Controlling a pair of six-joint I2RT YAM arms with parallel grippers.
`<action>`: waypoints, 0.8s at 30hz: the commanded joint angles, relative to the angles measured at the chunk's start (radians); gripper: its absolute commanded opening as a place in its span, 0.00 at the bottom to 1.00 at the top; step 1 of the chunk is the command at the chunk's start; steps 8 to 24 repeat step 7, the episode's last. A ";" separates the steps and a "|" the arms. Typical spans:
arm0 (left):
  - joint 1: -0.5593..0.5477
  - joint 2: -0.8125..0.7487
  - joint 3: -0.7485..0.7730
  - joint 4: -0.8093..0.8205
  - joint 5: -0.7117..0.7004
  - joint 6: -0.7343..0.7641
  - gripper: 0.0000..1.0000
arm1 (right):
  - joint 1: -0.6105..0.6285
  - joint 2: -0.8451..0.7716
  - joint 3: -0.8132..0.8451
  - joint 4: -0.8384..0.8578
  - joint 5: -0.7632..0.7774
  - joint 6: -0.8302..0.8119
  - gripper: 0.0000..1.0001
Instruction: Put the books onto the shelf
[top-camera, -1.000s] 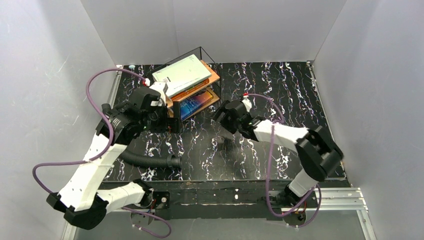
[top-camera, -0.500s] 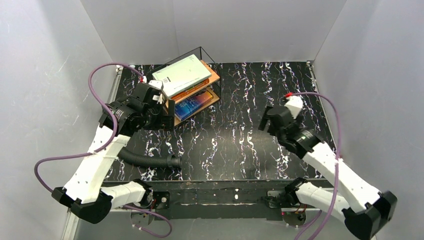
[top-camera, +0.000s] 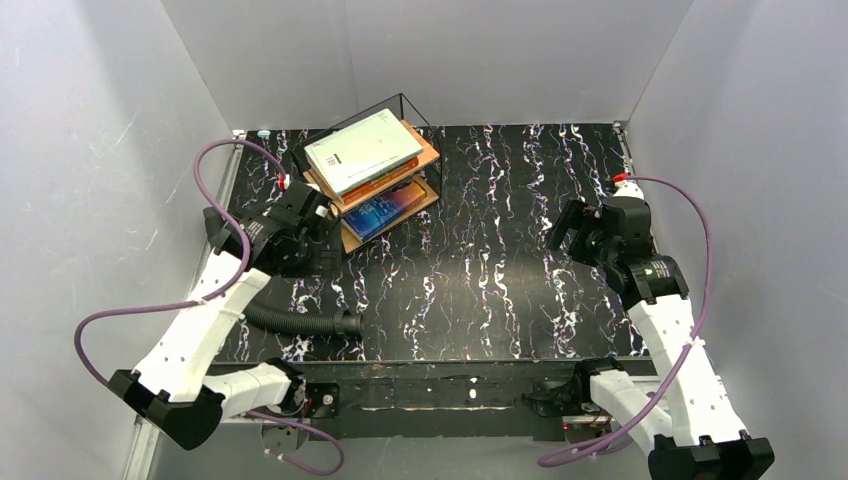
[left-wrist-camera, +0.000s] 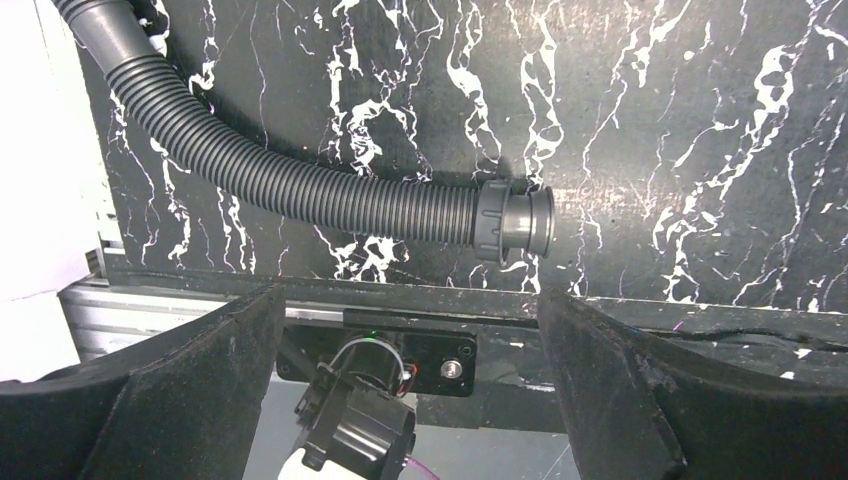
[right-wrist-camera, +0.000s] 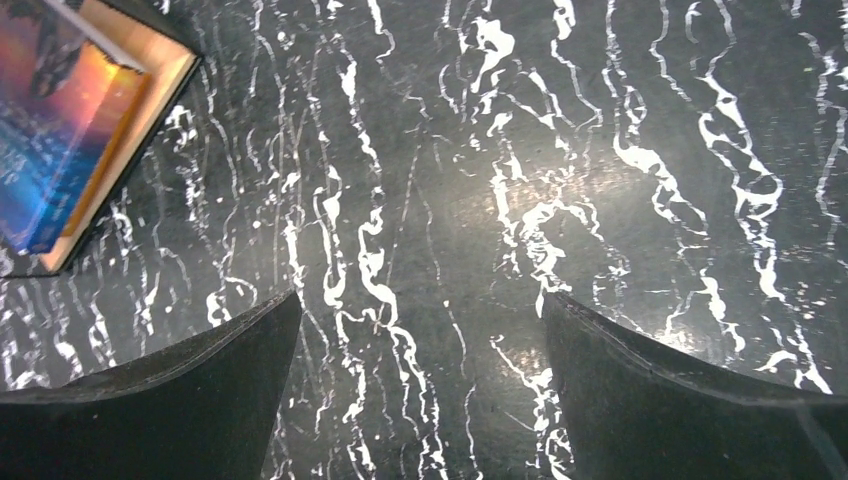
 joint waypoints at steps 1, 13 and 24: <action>0.006 -0.005 -0.035 -0.092 -0.037 -0.012 0.98 | -0.035 -0.001 0.024 0.050 -0.147 -0.002 0.98; 0.008 -0.021 -0.043 -0.069 -0.038 0.007 0.98 | -0.046 -0.016 0.014 0.062 -0.132 0.016 0.98; 0.008 -0.021 -0.043 -0.069 -0.038 0.007 0.98 | -0.046 -0.016 0.014 0.062 -0.132 0.016 0.98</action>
